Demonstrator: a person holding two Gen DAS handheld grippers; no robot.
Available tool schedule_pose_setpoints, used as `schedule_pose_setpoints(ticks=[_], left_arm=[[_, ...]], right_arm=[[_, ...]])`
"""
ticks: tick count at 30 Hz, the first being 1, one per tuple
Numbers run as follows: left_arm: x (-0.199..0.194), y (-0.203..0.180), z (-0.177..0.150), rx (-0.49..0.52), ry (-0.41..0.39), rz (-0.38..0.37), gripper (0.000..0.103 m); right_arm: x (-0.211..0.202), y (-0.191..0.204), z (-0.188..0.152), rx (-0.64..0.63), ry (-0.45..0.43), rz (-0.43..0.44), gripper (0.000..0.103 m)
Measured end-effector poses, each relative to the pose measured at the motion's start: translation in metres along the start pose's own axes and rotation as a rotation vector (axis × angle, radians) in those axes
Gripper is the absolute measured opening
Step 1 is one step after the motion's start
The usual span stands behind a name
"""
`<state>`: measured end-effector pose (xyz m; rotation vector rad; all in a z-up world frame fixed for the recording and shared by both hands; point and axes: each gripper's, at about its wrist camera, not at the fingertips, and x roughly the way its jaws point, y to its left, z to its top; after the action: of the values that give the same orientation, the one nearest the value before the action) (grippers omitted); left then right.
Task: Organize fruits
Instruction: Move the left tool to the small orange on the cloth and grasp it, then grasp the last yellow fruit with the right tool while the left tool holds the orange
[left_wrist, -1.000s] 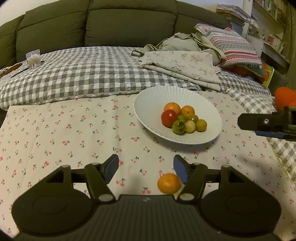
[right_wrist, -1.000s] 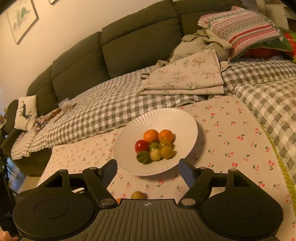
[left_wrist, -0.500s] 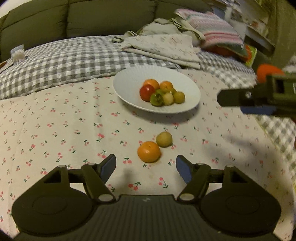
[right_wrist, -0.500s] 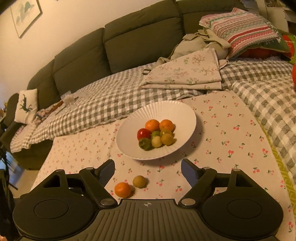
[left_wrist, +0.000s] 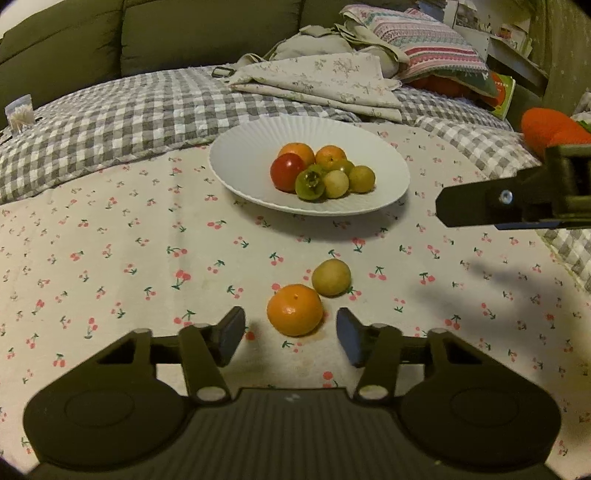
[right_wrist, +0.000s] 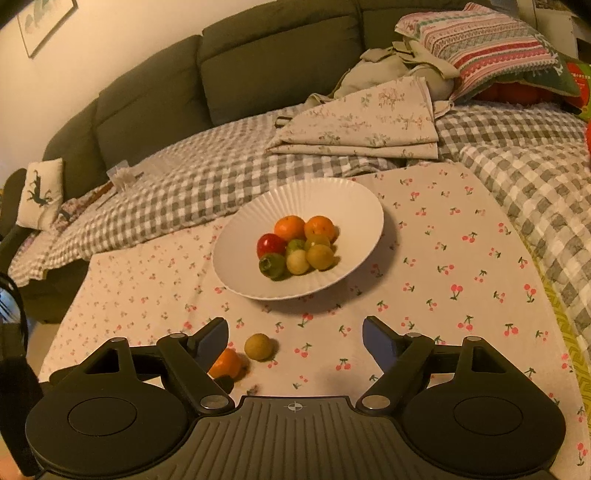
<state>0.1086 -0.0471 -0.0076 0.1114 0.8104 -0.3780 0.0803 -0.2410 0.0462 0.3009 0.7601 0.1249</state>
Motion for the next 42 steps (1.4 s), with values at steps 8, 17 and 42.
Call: schedule_pose_setpoints(ticks=[8, 17, 42], left_arm=[[0.008, -0.003, -0.001, 0.028, 0.013, 0.001, 0.031], [0.002, 0.008, -0.002, -0.005, 0.013, 0.036, 0.031], [-0.01, 0.071, 0.005, -0.222, 0.044, 0.129, 0.03]], right_arm=[[0.006, 0.002, -0.001, -0.007, 0.012, -0.006, 0.082], [0.018, 0.001, -0.005, -0.02, 0.032, -0.023, 0.082], [0.091, 0.043, -0.031, -0.196, 0.108, 0.018, 0.04]])
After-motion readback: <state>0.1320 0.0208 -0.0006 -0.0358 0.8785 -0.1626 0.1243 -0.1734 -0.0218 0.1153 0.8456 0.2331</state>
